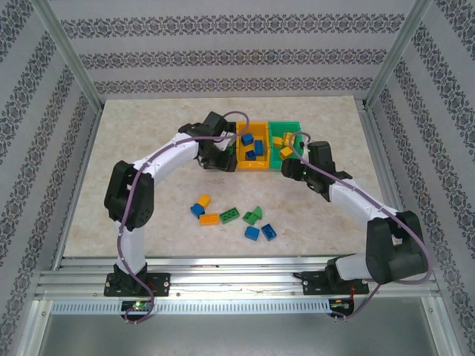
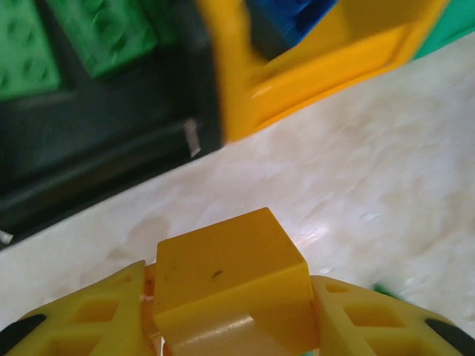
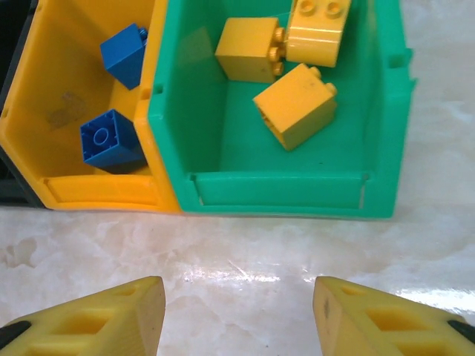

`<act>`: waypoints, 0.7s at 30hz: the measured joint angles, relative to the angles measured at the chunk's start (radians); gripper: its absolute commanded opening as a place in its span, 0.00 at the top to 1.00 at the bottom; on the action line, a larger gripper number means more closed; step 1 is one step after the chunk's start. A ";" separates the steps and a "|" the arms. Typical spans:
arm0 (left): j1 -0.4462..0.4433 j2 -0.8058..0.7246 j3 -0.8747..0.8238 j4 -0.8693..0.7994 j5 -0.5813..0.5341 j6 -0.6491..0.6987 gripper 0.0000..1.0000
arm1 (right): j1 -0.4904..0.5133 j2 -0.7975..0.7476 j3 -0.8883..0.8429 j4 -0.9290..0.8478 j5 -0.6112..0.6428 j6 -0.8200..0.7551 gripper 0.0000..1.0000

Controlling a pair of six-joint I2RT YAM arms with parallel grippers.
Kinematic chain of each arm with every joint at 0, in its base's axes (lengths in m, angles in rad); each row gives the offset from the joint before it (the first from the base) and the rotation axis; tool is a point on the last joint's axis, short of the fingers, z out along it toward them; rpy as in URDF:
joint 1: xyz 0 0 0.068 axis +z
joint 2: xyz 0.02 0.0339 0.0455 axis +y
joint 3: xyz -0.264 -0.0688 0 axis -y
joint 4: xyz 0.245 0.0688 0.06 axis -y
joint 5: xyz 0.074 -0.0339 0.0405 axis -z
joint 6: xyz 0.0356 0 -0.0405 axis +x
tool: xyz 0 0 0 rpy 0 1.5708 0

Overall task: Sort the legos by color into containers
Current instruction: Place the lego in the container.

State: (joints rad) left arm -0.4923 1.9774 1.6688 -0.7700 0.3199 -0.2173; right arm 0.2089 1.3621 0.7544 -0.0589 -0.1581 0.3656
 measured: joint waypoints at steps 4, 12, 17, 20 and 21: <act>-0.033 0.080 0.190 -0.022 0.020 0.000 0.59 | -0.040 -0.043 -0.031 -0.005 -0.012 0.014 0.45; -0.082 0.363 0.701 -0.129 0.053 0.000 0.58 | -0.093 -0.101 -0.044 -0.072 -0.042 0.024 0.45; -0.108 0.523 0.953 -0.149 0.094 -0.019 0.55 | -0.096 -0.146 -0.053 -0.092 -0.064 0.025 0.45; -0.116 0.562 0.971 -0.127 0.122 -0.056 0.50 | -0.096 -0.166 -0.064 -0.098 -0.084 0.028 0.44; -0.116 0.571 0.971 -0.113 0.133 -0.070 0.45 | -0.096 -0.171 -0.068 -0.101 -0.092 0.029 0.44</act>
State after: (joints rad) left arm -0.6079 2.5488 2.6396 -0.8829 0.4526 -0.2871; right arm 0.1131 1.1908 0.6865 -0.1600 -0.2497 0.3950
